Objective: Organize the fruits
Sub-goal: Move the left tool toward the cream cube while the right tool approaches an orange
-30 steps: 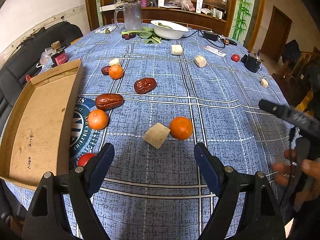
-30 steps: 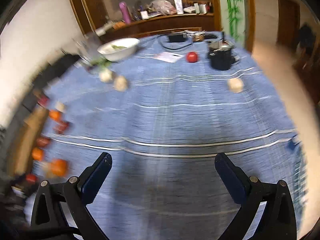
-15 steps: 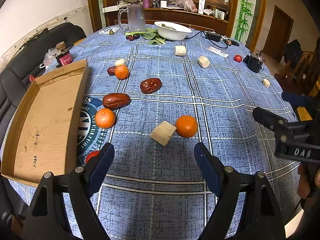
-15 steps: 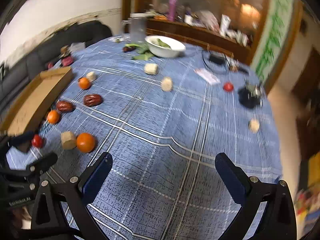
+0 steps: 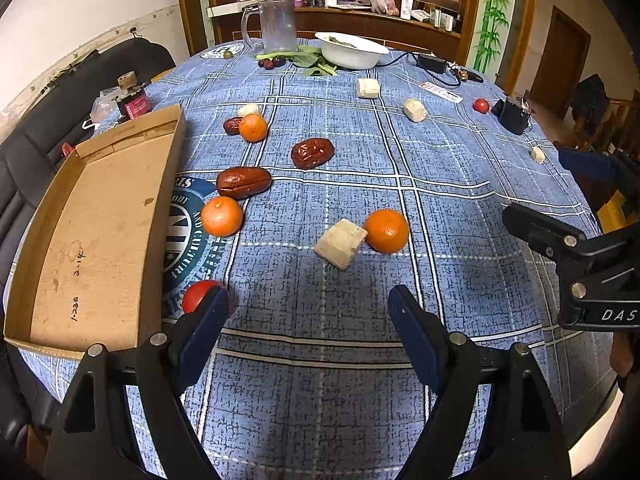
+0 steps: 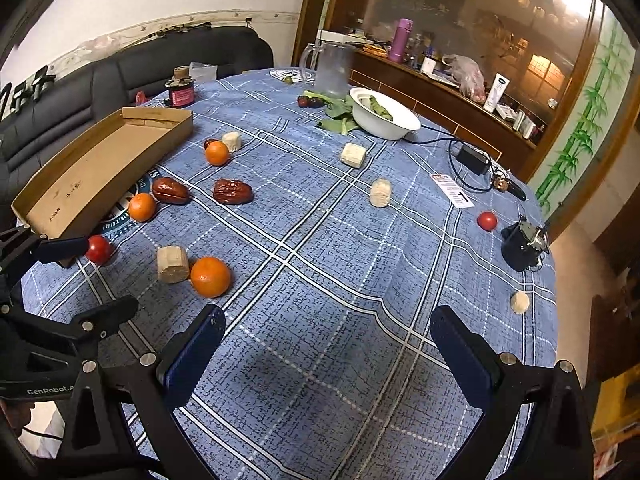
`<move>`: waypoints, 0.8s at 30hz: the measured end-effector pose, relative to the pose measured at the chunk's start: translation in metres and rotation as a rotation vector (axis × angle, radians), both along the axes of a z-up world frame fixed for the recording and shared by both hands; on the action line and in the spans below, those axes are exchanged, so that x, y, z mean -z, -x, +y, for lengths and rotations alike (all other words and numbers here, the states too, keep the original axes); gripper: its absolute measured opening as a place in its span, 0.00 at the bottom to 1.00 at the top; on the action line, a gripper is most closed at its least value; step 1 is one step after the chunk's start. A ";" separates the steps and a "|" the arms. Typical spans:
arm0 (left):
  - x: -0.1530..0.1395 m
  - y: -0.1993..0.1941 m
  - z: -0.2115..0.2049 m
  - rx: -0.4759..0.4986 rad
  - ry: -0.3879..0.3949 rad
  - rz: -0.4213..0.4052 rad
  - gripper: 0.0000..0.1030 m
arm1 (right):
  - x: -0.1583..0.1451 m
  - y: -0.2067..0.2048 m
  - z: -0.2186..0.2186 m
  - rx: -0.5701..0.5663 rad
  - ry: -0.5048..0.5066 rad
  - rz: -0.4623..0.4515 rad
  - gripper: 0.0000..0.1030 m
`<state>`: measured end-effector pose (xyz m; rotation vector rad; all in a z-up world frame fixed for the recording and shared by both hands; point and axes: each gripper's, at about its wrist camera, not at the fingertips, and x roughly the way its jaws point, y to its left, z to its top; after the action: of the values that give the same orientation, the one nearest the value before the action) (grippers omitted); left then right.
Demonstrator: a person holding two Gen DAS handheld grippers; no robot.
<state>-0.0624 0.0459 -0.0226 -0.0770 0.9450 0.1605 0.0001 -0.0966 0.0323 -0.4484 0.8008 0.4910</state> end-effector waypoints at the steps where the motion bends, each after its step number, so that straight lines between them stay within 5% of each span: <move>1: 0.000 0.000 0.000 0.000 -0.001 -0.001 0.80 | 0.000 0.000 -0.001 -0.002 0.001 0.002 1.00; 18: 0.003 -0.006 -0.004 0.021 0.011 0.018 0.80 | 0.007 -0.002 -0.001 -0.056 -0.022 0.063 1.00; 24: 0.008 -0.013 0.000 0.035 0.026 0.038 0.80 | 0.011 -0.003 0.003 -0.141 -0.074 0.133 0.92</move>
<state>-0.0491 0.0460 -0.0310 -0.0814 0.9860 0.1173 0.0034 -0.0939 0.0217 -0.4081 0.8791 0.6845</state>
